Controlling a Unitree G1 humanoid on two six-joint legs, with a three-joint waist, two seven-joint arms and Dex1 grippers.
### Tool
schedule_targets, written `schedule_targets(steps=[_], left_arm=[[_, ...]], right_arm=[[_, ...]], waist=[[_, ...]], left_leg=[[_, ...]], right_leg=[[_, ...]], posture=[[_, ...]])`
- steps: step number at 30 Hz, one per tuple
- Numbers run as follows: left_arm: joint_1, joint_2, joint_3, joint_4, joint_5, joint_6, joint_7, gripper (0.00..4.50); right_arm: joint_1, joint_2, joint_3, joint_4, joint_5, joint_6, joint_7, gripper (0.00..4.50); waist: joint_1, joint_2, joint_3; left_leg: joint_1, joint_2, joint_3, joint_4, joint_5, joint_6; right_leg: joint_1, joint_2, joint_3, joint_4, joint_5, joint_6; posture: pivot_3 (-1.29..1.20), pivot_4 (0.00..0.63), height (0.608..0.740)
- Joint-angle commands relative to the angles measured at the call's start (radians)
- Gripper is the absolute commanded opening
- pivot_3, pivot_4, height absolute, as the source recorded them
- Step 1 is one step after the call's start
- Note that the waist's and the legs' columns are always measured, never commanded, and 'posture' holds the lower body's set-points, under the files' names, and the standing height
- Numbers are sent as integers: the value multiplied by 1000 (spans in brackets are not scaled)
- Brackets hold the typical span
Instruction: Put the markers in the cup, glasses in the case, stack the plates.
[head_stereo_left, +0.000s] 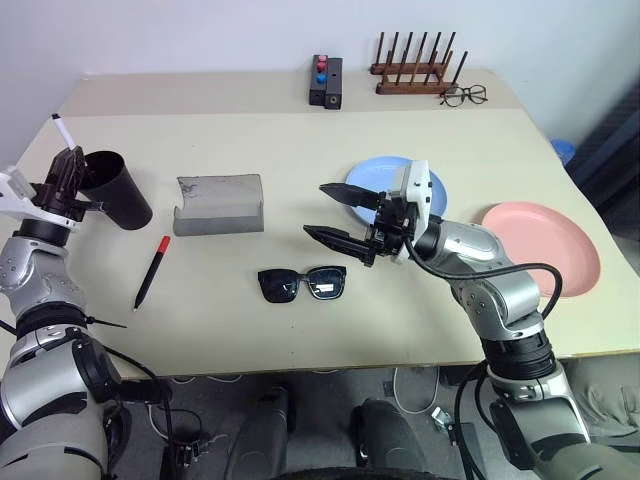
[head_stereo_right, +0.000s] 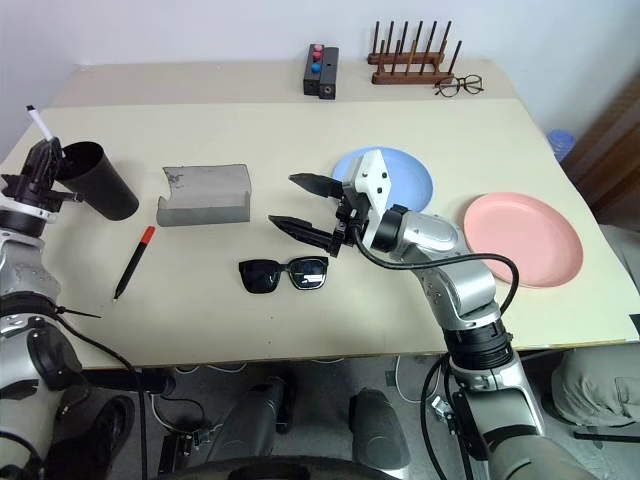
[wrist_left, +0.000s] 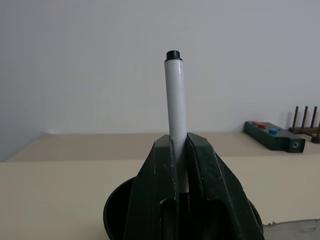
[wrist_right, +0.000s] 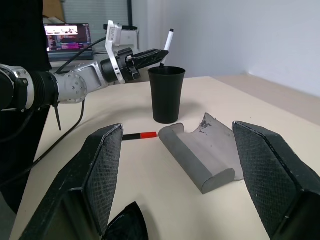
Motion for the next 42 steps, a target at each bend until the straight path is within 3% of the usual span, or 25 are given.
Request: schedule_targets(steps=[1,4,7,13,14,17,21,25,28,32,35,42], left_arm=[[-12,0,-1,-12,-1,-12,6,40],[-14,-3,-1,-14,-1,-14,9,40],[-16,-6,4,-13,-7,-9,10,1210],[-21,-6,-1,-26,-5,-20,4,4290],[-22,-6,-2,-33,-4,-20,4,4430],[-20,-9,-11,-67,-8,-6,-14,4430],[30,-9,-46,-259,-56,190,-81,4430],[179,87,-129,-693,-81,599,-4,4430],[223,145,-114,-918,-160,889,114,4430],[266,209,-104,-1135,-266,1207,218,4430],[384,283,-146,-1280,-272,1425,269,4430],[517,122,-92,-1299,-223,1511,478,4430]], right_arm=[[-3,-4,-3,-50,-3,-9,-7,3564],[-1,-5,-2,-52,-5,-10,-10,3564],[2,-6,-2,-52,-8,-11,-10,3564],[0,-2,-1,-48,-15,-16,-11,3564],[1,-2,0,-48,-17,-16,-10,3564],[2,-2,1,-47,-19,-18,-10,3564],[6,-6,-2,-50,-17,-15,-9,3564],[8,-39,-31,-22,-16,-28,19,3564],[9,-75,-62,8,11,-33,67,3564],[3,-109,-105,53,55,-32,142,3564],[6,-127,-115,80,57,-47,185,3564],[13,-119,-99,89,26,-85,183,3564]], waist=[[0,0,0],[1,0,0],[1,0,0],[0,0,0],[0,0,0],[1,0,0],[1,0,0],[-9,0,0],[-6,0,0],[-1,0,0],[-7,1,1],[0,2,1]], left_leg=[[0,0,0,0,0,0],[0,0,0,0,0,0],[0,0,0,0,0,0],[0,0,0,0,0,0],[0,0,0,0,0,0],[0,0,0,0,0,0],[0,0,0,1,0,0],[0,0,0,0,0,0],[0,1,-1,0,0,0],[1,1,-1,0,0,0],[3,1,0,-1,0,0],[5,2,1,-4,0,-1]], right_leg=[[0,0,0,0,0,0],[0,0,0,0,0,0],[0,0,0,0,0,0],[0,0,0,0,0,0],[0,0,0,0,0,0],[0,0,0,0,0,0],[0,0,0,0,0,0],[0,0,1,0,0,0],[-1,0,2,1,0,0],[1,-1,2,0,0,0],[2,-2,3,0,0,-1],[1,-2,5,0,-1,-2]], posture=[[0,150,735],[0,150,735],[0,150,735],[0,150,735],[0,150,735],[0,150,735],[0,150,735],[0,150,735],[0,150,735],[0,150,735],[0,150,735],[0,150,735]])
